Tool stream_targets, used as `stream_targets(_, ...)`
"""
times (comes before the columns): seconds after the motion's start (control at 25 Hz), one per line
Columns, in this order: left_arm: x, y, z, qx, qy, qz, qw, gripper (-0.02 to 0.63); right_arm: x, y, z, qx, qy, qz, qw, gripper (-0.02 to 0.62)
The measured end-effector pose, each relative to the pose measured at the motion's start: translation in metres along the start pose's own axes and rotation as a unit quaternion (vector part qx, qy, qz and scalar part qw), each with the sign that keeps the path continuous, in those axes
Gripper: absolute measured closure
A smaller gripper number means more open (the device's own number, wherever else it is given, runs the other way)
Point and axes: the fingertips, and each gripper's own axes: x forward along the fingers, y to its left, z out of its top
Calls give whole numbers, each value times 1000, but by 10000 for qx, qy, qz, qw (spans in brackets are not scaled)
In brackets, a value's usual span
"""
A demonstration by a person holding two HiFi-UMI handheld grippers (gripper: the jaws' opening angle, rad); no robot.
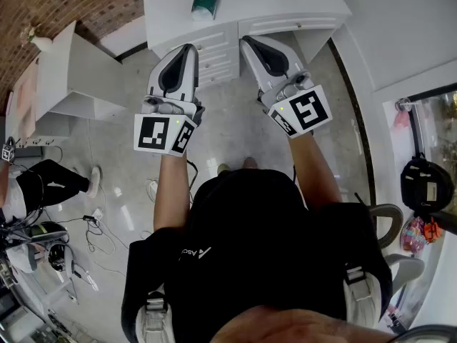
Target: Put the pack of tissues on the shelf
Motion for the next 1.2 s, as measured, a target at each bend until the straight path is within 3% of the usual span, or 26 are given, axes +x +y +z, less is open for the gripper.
stream_targets(0.28,21,-5,-13,48,71,175,9998,607,-3,-19,1,106,-42,146,9998,595)
stream_targets(0.44,36,11,-31,104,90,478,9988,607,-3,-35,-6,122,-19,187,9997,595)
stream_targets(0.84,84,55,-87,163,601,1127,9917,599,6,-78,-33,163,147,136,9997,595)
stream_targets(1.2,140,114,-158,53,1165,1356,9839,421,54,-126,-67,89,314,108,9994,594)
